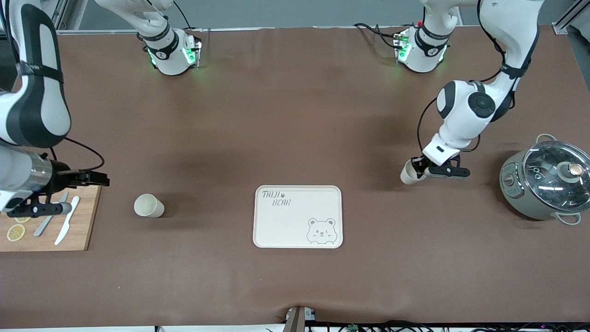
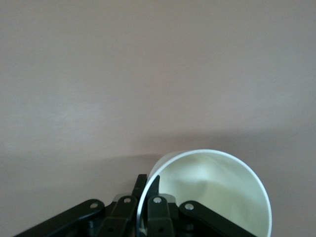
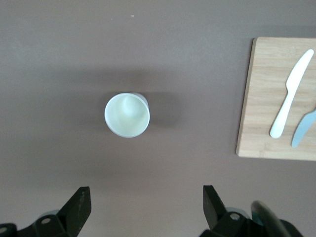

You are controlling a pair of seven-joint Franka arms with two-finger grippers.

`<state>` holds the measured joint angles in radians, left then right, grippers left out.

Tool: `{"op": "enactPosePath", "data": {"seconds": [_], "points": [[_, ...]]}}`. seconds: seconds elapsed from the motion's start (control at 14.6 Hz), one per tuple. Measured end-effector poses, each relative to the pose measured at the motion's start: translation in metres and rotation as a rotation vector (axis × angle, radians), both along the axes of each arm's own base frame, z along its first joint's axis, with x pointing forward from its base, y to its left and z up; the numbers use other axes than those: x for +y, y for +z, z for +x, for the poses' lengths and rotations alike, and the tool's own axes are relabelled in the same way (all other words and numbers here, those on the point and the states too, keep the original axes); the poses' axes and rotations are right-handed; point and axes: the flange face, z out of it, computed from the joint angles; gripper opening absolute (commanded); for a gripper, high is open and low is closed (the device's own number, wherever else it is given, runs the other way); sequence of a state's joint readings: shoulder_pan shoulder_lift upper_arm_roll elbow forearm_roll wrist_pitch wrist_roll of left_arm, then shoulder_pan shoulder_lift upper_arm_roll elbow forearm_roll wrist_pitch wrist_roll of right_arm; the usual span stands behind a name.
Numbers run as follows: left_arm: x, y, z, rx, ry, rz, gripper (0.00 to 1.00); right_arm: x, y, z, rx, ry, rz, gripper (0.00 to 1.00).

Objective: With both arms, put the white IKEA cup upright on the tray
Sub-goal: 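Carry the cup to the tray while the right gripper reaches the other cup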

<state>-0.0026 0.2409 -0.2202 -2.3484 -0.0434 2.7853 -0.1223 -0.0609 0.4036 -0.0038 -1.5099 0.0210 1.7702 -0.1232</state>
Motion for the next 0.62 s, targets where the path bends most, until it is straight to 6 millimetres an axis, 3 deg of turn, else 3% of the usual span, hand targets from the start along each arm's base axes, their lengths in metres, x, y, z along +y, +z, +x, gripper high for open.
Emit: {"op": "enactPosePath", "data": {"seconds": [0.34, 0.62], "points": [[-0.105, 0.036, 0.031, 0.104, 0.087, -0.032, 0.0, -0.001, -0.053, 0.018, -0.029, -0.001, -0.003, 1.0], [-0.163, 0.043, 0.062, 0.135, 0.169, 0.032, 0.0, 0.0, -0.105, 0.015, -0.087, 0.021, -0.006, 1.0]]}}
